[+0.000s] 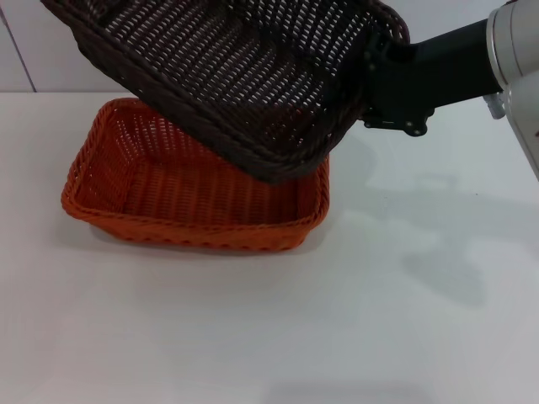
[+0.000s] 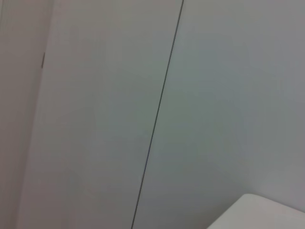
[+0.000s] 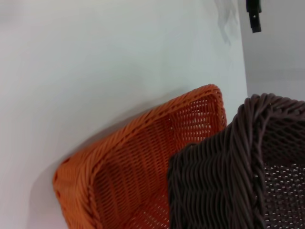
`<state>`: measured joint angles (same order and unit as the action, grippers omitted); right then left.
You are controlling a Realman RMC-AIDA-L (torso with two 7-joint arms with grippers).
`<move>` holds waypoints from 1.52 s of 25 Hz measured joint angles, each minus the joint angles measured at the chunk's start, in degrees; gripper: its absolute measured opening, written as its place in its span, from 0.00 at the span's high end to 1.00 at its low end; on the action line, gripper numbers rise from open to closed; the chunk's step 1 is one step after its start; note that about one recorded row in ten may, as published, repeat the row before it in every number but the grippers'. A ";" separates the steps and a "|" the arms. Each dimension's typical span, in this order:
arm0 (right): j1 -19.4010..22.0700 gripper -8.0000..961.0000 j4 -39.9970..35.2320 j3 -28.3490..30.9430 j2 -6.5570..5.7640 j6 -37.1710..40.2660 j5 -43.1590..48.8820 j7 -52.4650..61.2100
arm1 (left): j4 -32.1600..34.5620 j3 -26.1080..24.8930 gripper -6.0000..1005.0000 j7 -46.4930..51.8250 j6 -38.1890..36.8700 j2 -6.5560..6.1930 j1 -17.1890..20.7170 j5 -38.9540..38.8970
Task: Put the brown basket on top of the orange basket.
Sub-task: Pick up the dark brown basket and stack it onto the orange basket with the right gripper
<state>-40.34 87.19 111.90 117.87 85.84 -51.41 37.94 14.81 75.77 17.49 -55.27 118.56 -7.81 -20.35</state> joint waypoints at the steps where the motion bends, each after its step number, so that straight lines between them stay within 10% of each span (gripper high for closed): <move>1: -0.23 0.84 -0.64 0.26 -0.10 -0.08 0.00 -0.67 | -0.08 0.00 0.19 0.10 -0.04 0.00 0.00 0.01; 25: -8.37 0.84 -22.46 5.60 -2.04 -4.30 -0.02 -18.66 | -3.35 3.99 0.19 0.83 -6.60 0.52 -0.44 0.30; 38: -6.74 0.84 -22.63 4.62 -1.26 -4.84 -1.44 -18.85 | -3.68 5.84 0.19 1.95 -7.80 0.53 0.07 0.46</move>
<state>-47.07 64.56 116.52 116.61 81.00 -52.85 19.09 11.12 81.60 19.44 -63.08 119.10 -7.75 -19.88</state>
